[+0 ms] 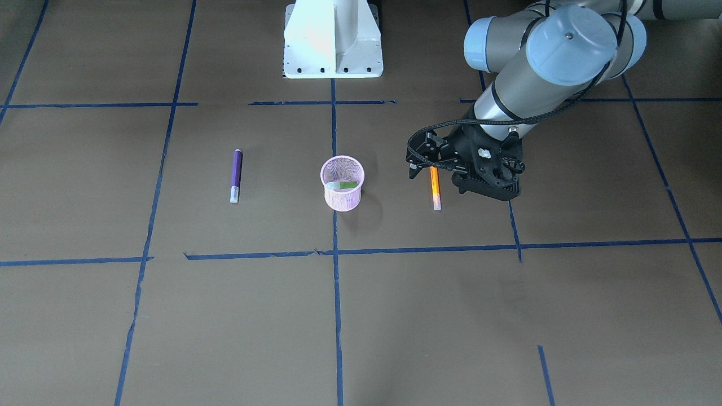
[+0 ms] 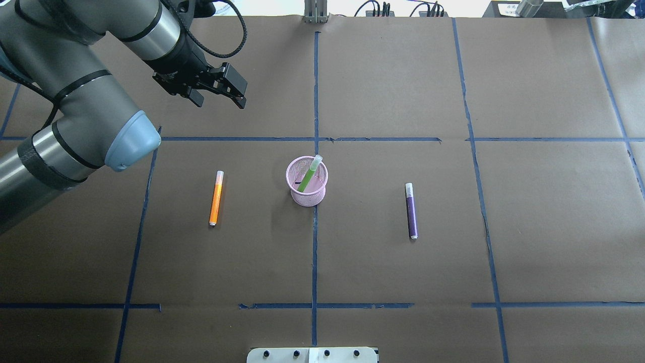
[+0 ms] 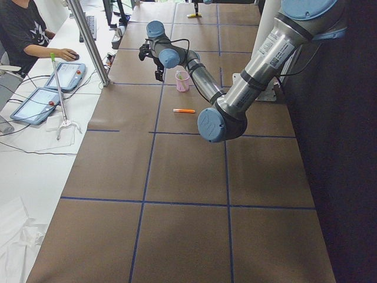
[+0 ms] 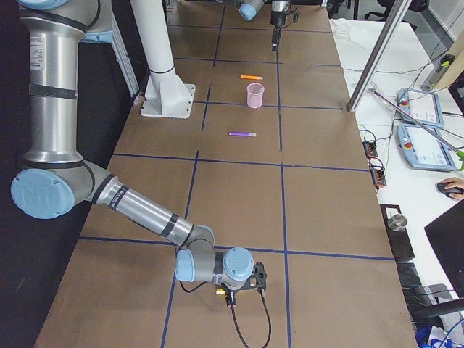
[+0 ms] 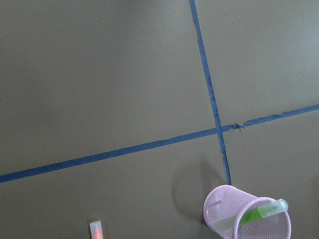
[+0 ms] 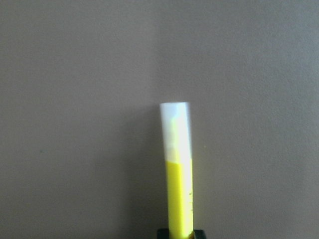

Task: Collect pens into pen holder
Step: 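Move the left gripper back toward the orange highlighter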

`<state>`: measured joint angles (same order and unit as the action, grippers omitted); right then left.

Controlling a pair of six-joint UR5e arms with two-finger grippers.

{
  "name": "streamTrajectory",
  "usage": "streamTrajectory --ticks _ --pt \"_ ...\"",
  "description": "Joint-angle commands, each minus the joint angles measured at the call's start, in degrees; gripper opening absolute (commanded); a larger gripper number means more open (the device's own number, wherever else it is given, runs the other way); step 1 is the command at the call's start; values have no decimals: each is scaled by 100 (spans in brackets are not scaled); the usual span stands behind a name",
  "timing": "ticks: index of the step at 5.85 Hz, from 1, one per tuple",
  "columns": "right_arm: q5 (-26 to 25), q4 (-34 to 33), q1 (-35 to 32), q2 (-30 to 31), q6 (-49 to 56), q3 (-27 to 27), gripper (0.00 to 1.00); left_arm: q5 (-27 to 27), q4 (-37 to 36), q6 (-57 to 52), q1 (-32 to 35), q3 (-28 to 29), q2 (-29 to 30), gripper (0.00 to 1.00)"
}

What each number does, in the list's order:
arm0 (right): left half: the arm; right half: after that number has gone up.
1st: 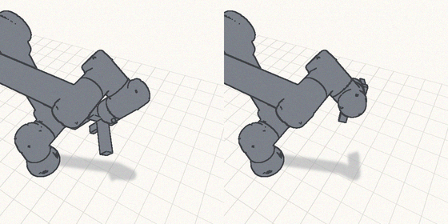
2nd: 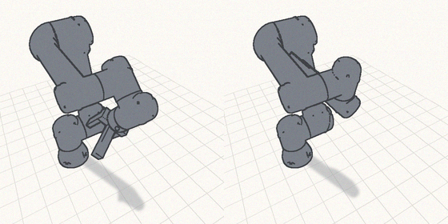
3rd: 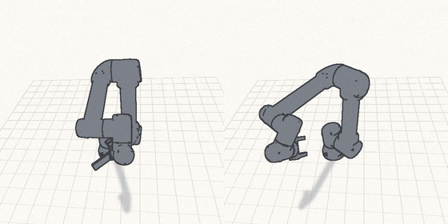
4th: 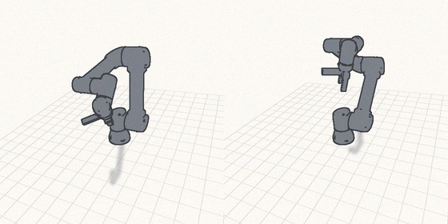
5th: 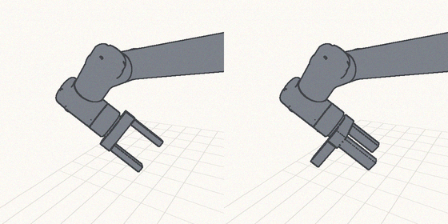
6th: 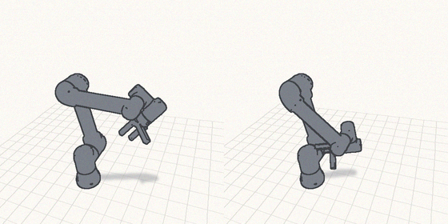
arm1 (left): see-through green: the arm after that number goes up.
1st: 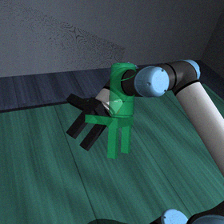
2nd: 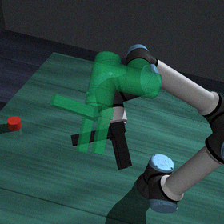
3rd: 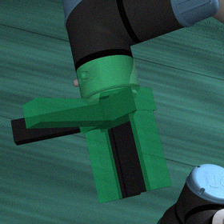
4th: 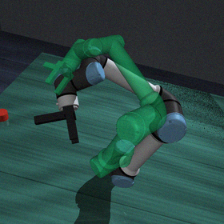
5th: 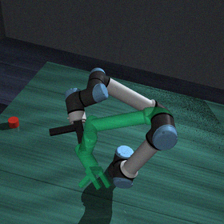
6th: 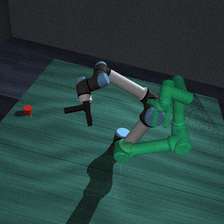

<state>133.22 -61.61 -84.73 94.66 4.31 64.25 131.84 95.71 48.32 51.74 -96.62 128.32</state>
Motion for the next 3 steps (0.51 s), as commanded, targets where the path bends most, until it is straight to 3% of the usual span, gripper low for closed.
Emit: streamTrajectory --ticks 1,3 --pt "2 0 0 0 0 17 7 0 0 2 2 -32 0 100" --pt "89 -9 0 -122 -26 253 2 0 0 -6 20 -59 -35 100"
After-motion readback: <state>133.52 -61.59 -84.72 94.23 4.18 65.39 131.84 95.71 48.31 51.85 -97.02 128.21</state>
